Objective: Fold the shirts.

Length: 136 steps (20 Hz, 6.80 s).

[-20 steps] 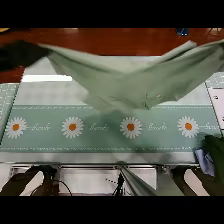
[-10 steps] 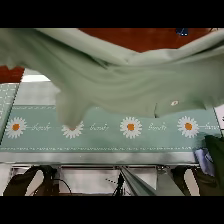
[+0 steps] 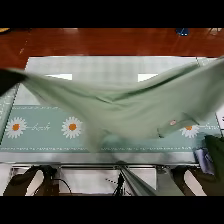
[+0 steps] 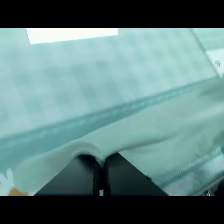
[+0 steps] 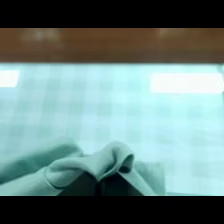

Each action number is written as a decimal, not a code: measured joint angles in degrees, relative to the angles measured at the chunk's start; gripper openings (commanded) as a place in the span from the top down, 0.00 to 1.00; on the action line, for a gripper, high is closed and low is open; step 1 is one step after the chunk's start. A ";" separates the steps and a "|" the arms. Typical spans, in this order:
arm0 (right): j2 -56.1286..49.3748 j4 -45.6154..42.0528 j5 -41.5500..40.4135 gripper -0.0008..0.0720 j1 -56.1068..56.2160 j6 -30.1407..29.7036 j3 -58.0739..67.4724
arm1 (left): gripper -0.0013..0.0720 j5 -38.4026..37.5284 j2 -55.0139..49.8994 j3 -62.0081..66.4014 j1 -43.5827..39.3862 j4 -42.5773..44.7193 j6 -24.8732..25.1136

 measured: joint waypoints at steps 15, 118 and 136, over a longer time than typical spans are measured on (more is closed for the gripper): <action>-35.12 7.69 -0.72 0.39 8.90 -1.68 0.09 | 0.94 7.37 0.07 -35.87 0.00 -0.20 8.48; -54.21 -2.36 0.22 0.32 3.28 1.95 22.38 | 0.29 21.20 -46.42 6.36 -12.83 11.78 -1.55; -36.06 -4.00 13.84 0.31 -13.99 -3.87 1.88 | 0.22 -0.48 -31.82 -21.31 -0.04 18.10 -1.53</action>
